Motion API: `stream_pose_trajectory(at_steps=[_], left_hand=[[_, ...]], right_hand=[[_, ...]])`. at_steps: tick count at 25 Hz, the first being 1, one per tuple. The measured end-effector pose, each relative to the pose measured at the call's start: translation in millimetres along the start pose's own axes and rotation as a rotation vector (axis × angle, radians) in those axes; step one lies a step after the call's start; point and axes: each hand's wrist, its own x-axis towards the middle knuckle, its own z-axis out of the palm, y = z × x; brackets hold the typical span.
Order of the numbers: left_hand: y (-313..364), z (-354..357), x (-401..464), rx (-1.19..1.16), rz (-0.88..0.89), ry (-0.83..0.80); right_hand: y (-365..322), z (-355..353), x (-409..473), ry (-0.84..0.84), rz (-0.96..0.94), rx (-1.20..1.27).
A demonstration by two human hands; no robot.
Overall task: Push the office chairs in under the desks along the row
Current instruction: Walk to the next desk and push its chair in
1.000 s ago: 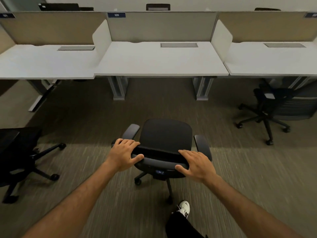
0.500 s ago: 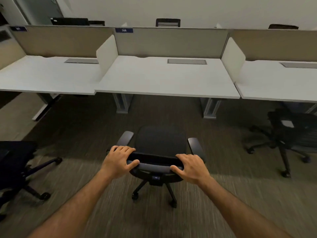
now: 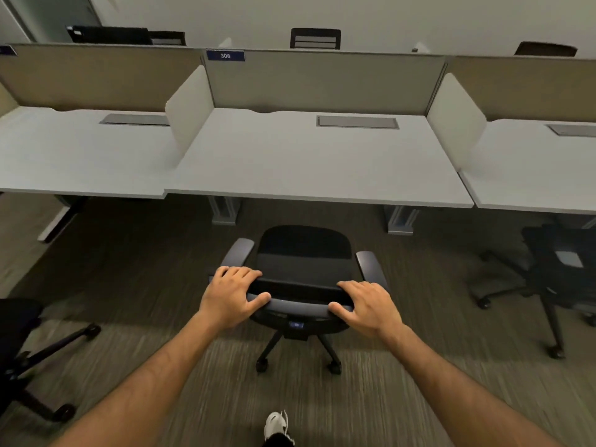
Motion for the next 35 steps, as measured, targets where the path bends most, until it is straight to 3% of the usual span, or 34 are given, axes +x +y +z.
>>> stream_pose_trajectory(at_steps=[15,25,29,35], left_hand=[[-77,-10,179,-0.039,0.030,-0.043],[-80,-9,236,-0.035,-0.063,-0.085],[-78,-20,240,-0.084,-0.092,-0.173],[-98,-84,206,-0.101,-0.213,-0.020]], right_hand=[[36,-9,180,-0.014,0.043,0.011],[68,-23,243,-0.064,0.018,0.061],[71,-34,258,-0.197,0.029,0.134],[9,-64,314,-0.205,-0.239,0.242]])
